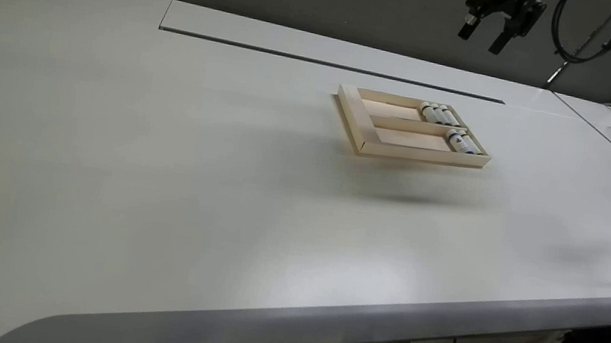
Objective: Remove one object from the upper part of the tray and place it on the table
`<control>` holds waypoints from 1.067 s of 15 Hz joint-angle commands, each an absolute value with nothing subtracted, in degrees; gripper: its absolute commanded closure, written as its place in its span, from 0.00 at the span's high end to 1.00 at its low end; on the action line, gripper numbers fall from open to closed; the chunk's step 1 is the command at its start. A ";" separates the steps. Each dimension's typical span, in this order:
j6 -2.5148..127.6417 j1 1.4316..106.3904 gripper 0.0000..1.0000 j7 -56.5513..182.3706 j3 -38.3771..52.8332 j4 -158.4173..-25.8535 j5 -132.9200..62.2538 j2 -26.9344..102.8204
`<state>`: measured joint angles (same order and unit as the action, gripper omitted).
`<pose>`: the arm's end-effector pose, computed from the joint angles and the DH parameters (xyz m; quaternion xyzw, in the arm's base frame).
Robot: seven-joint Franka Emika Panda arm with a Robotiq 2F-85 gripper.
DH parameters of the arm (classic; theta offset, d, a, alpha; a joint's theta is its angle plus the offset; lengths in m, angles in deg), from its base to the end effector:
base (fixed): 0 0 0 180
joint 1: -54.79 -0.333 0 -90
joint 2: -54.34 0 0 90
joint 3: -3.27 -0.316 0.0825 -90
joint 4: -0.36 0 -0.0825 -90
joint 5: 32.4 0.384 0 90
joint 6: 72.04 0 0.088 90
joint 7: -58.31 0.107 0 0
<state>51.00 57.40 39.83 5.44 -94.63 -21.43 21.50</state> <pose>0.6723 -0.0455 0.2701 -0.9947 -0.0663 0.0266 0.0744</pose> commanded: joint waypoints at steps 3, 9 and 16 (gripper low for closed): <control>51.67 57.75 1.00 44.42 3.52 -89.68 -24.45 14.96; 52.18 58.31 1.00 43.34 1.86 -90.97 -24.96 13.69; 50.42 58.26 1.00 43.28 1.71 -90.45 -25.40 13.49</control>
<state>50.49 57.26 42.72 2.92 -90.59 -24.45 13.56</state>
